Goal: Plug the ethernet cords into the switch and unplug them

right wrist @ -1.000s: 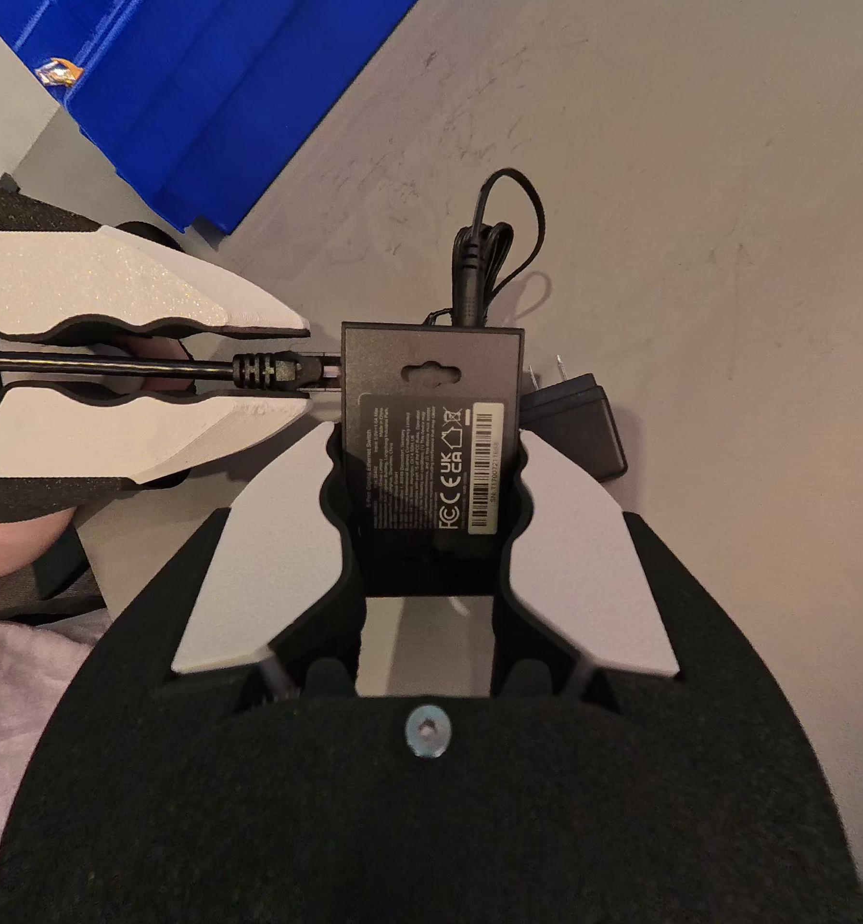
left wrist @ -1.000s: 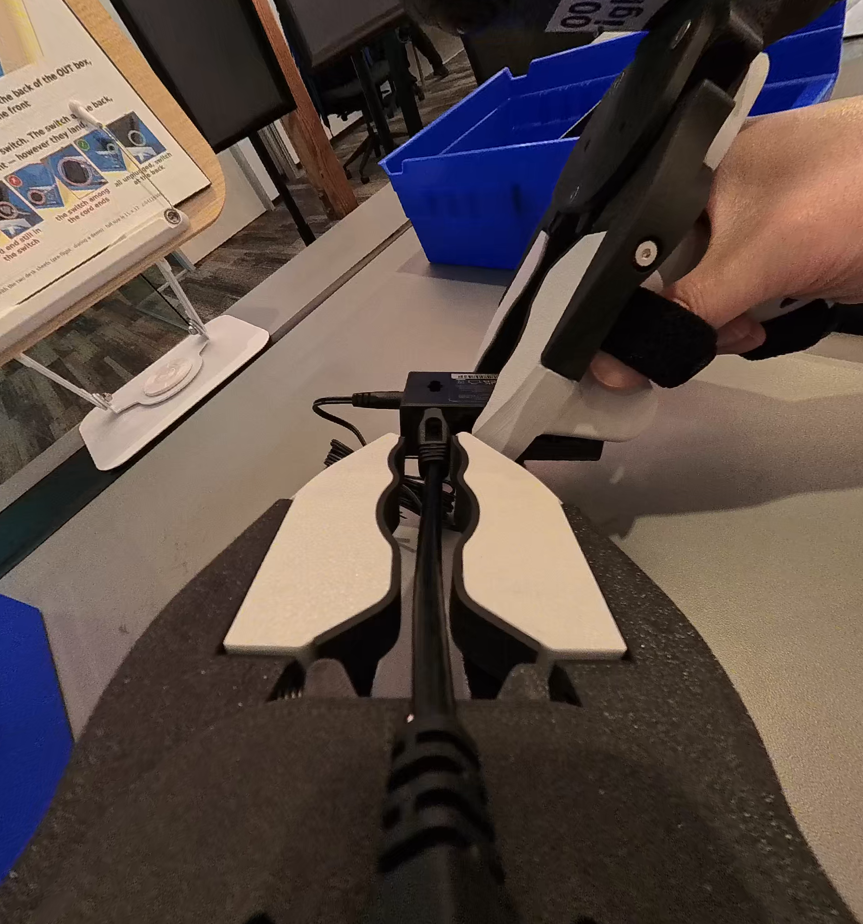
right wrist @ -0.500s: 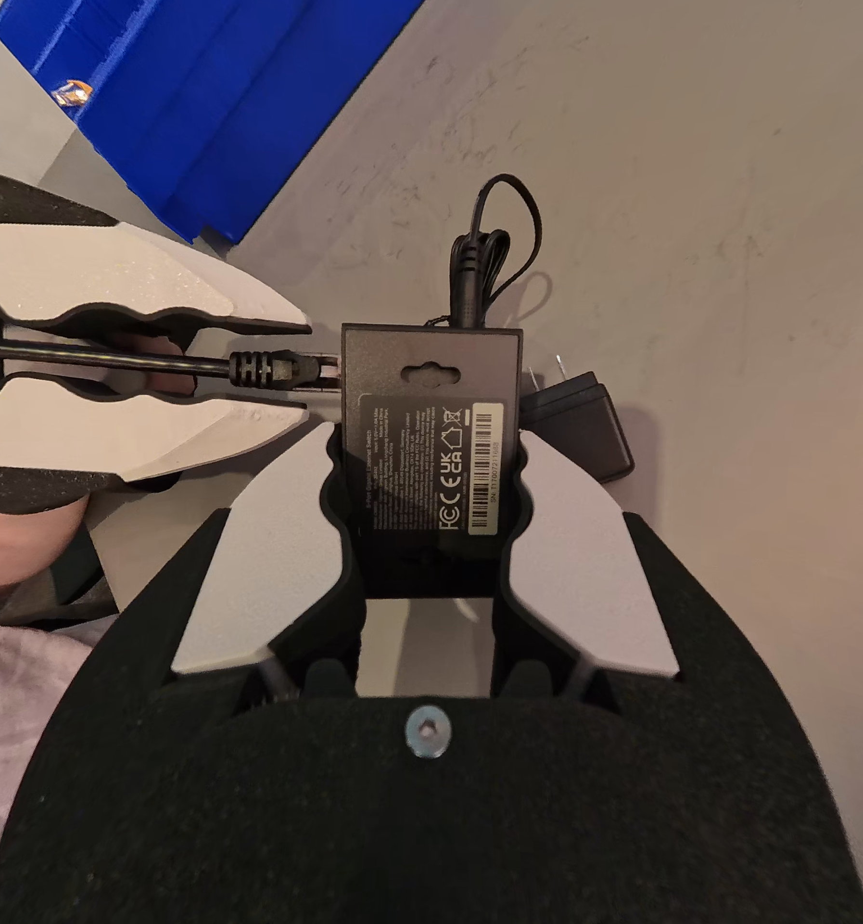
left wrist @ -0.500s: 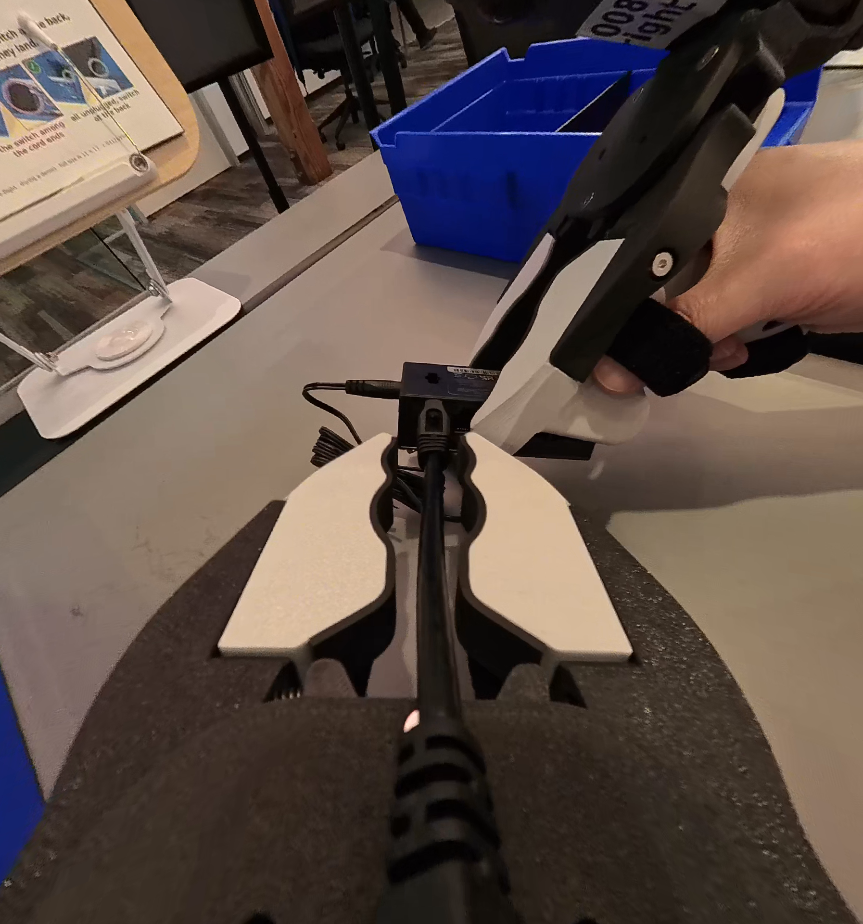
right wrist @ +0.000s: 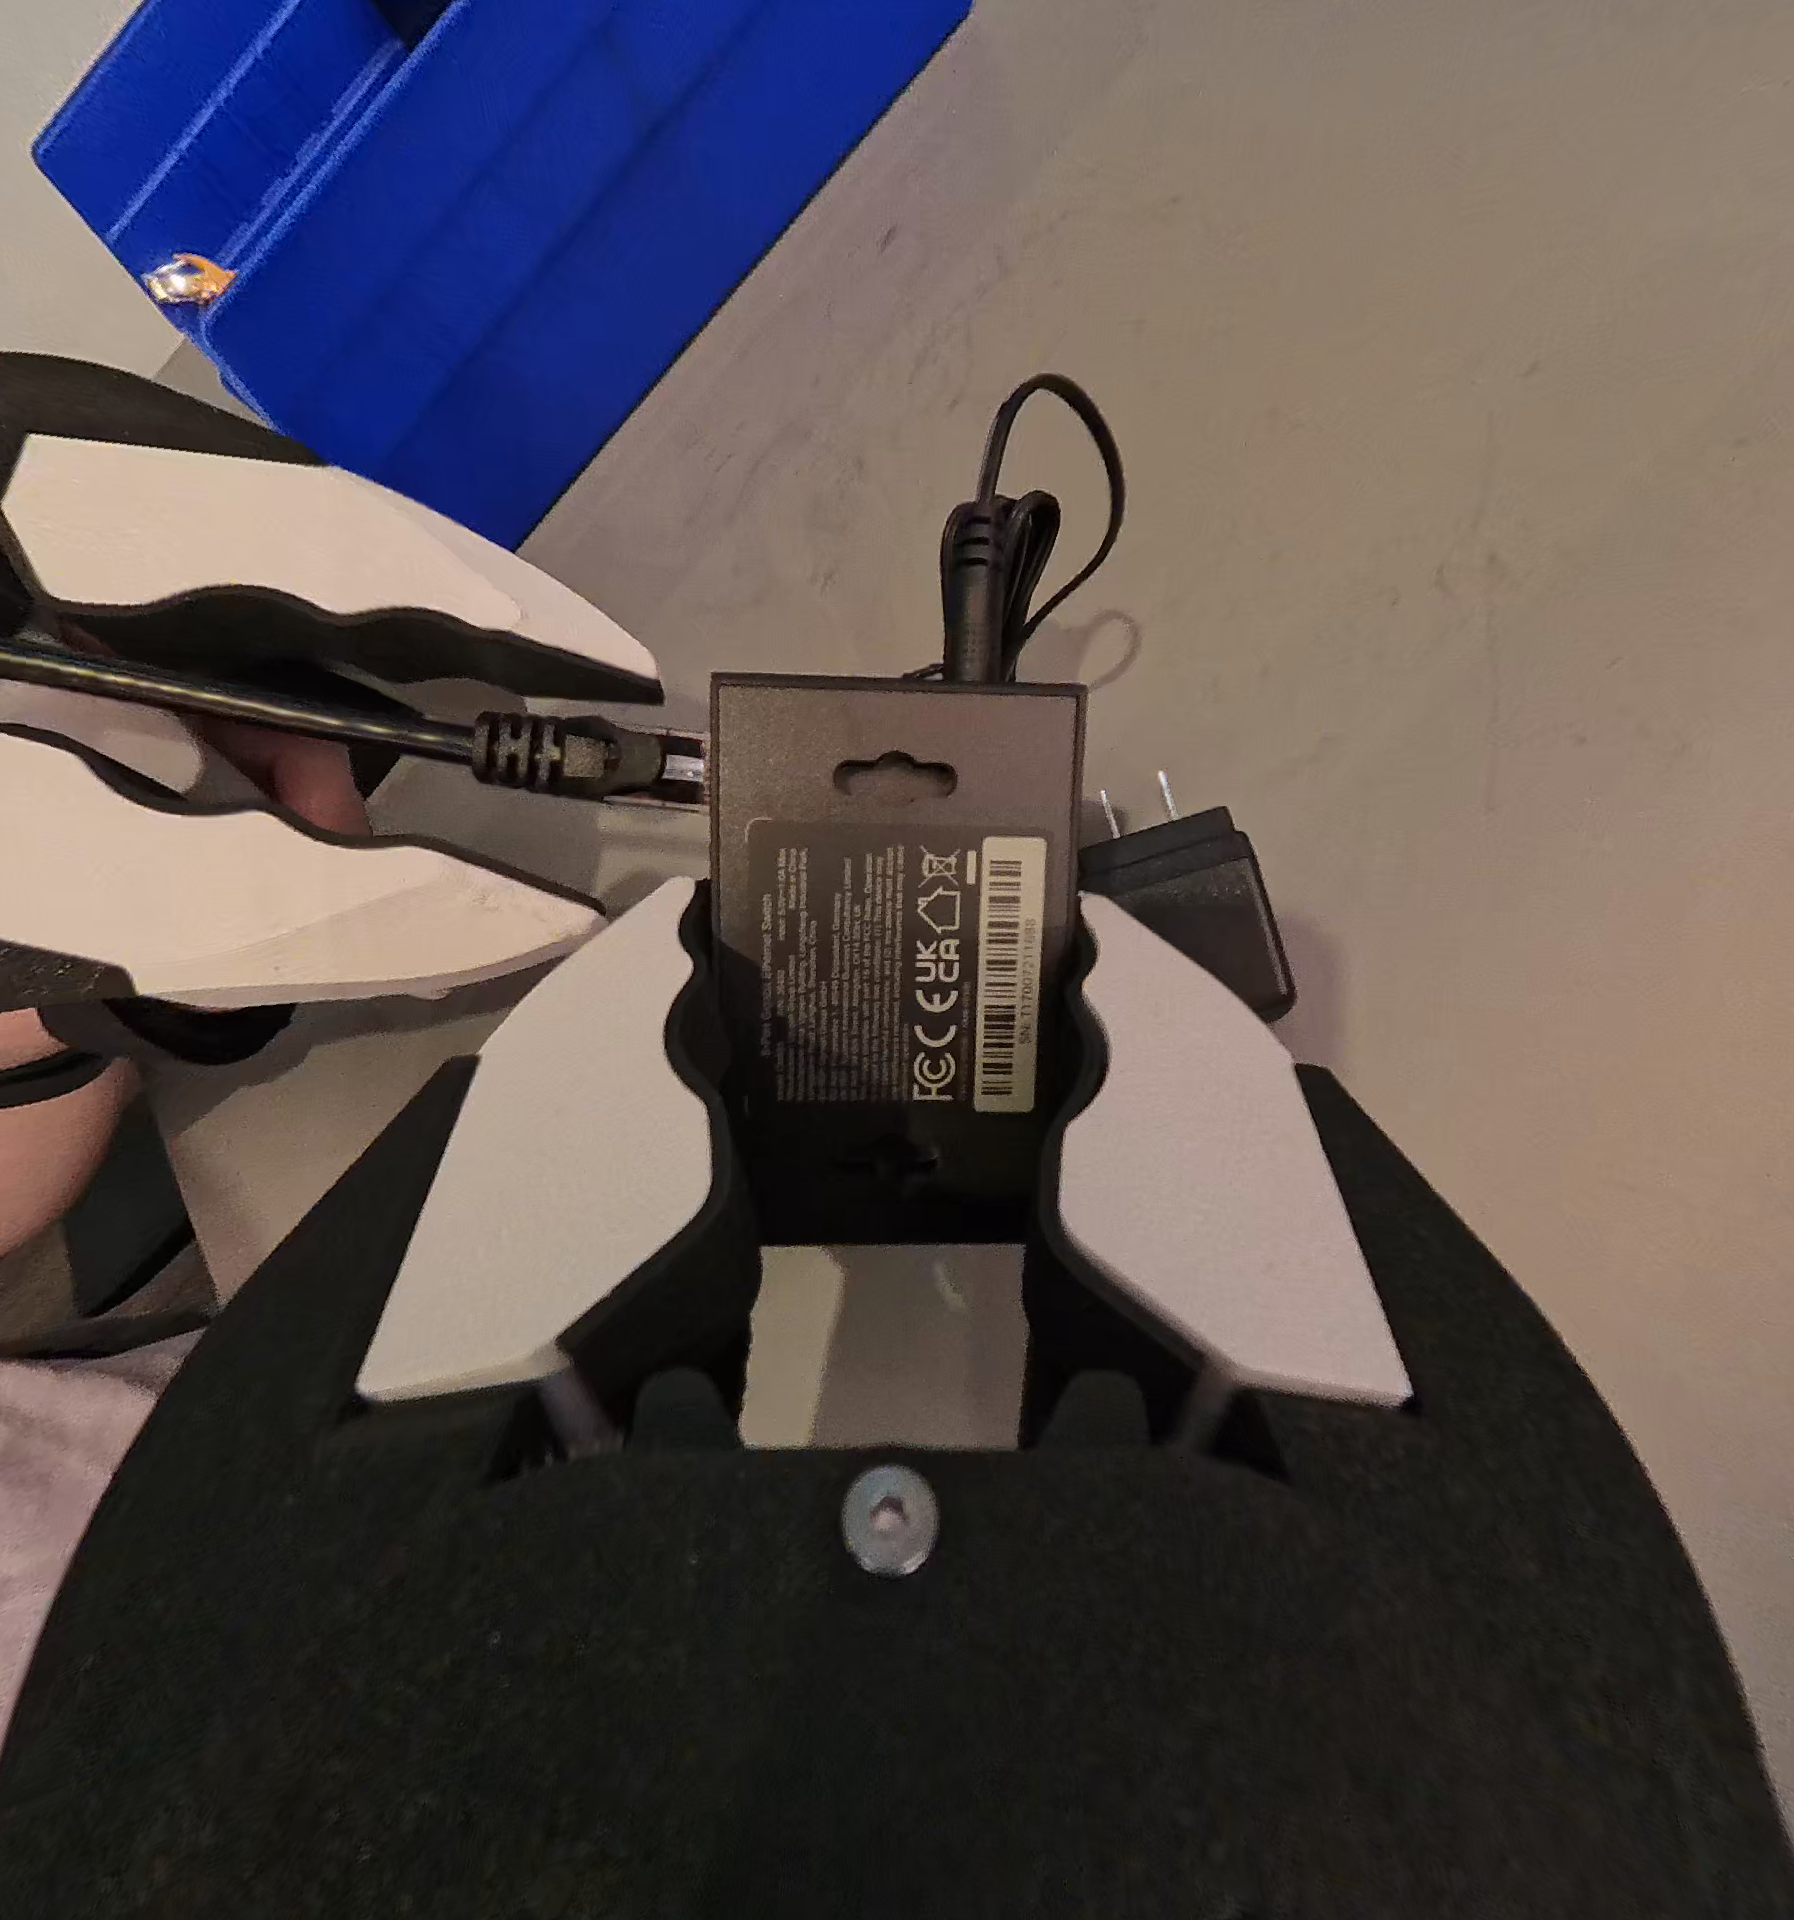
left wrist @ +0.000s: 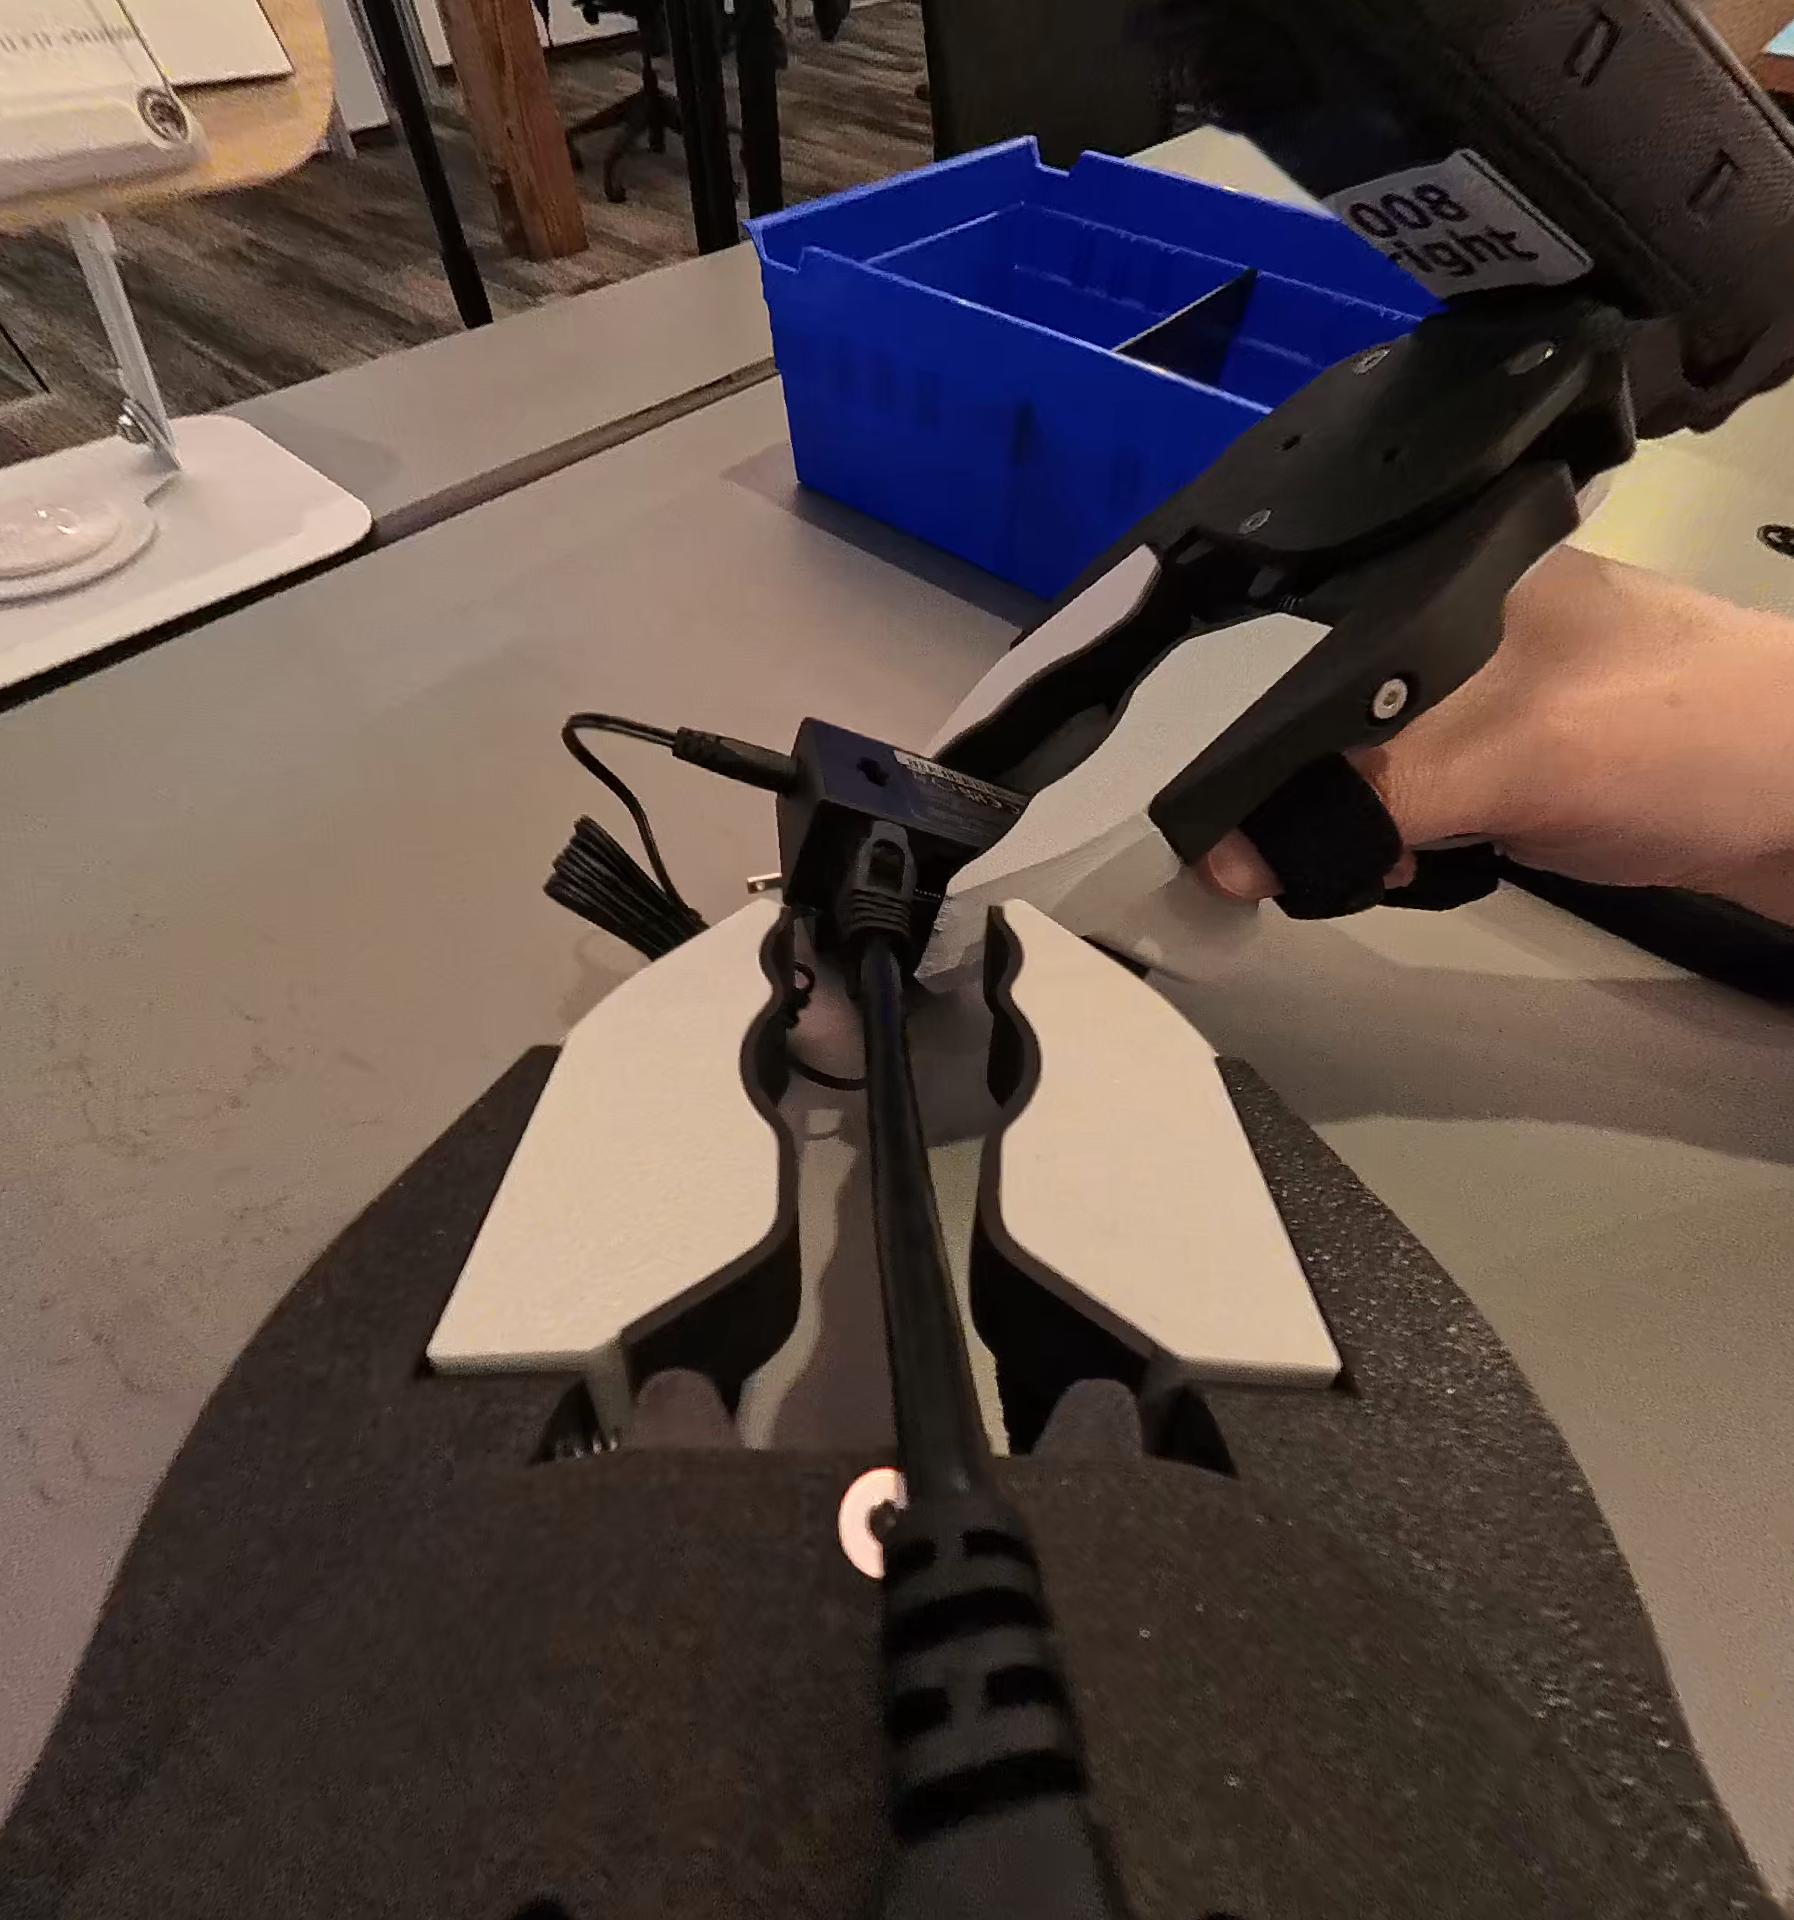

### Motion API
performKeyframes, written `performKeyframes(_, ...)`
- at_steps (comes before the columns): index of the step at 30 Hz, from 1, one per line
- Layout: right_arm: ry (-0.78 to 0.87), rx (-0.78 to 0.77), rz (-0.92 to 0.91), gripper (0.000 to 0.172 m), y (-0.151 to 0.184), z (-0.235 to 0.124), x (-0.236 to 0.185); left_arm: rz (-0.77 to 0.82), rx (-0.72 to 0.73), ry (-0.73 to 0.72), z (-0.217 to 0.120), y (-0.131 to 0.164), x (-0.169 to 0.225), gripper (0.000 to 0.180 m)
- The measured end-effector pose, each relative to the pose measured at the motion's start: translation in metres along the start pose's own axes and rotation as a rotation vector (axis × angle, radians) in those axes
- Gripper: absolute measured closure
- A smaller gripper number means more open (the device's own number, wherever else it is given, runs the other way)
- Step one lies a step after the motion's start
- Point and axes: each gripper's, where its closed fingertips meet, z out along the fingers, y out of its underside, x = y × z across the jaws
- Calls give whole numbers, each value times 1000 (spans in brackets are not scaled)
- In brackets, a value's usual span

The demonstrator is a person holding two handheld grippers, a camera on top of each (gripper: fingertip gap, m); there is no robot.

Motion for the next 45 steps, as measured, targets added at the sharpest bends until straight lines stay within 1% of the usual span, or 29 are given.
performKeyframes(1, 9, 7, -7, 111, -1, 0, 1, -8, -7, -1, 0, 0, 0, 145)
performKeyframes(4, 16, 26, -11, 111, -2, -1, 1, -31, -8, -16, -1, -2, -2, 139)
performKeyframes(9, 23, 42, -10, 111, -3, 0, 1, -133, -5, 34, -1, -4, 1, 132)
performKeyframes(12, 30, 63, -12, 111, -6, 0, 1, -184, 3, 55, -2, -5, 2, 132)
performKeyframes(14, 53, 74, -34, 111, -7, 0, 2, -205, 8, 41, -2, -5, -1, 132)
performKeyframes(20, 96, 107, -73, 111, -11, -1, 5, -282, 70, 19, -2, -6, -2, 135)
performKeyframes(24, 105, 122, -81, 111, -12, -2, 5, -320, 110, 3, -4, -9, -6, 143)
performKeyframes(27, 125, 142, -101, 111, -15, -3, 6, -343, 134, -16, -7, -12, -11, 145)
performKeyframes(31, 166, 161, -138, 111, -17, -6, 8, -392, 140, -2, -7, -11, -11, 147)
performKeyframes(38, 214, 207, -197, 111, -20, -7, 12, -513, 198, 41, -4, -10, -11, 148)
performKeyframes(40, 207, 211, -192, 110, -20, -7, 12, -527, 206, 47, -3, -10, -10, 148)
performKeyframes(45, 213, 276, -214, 111, -26, -10, 9, -578, 263, 61, -3, -17, -12, 149)
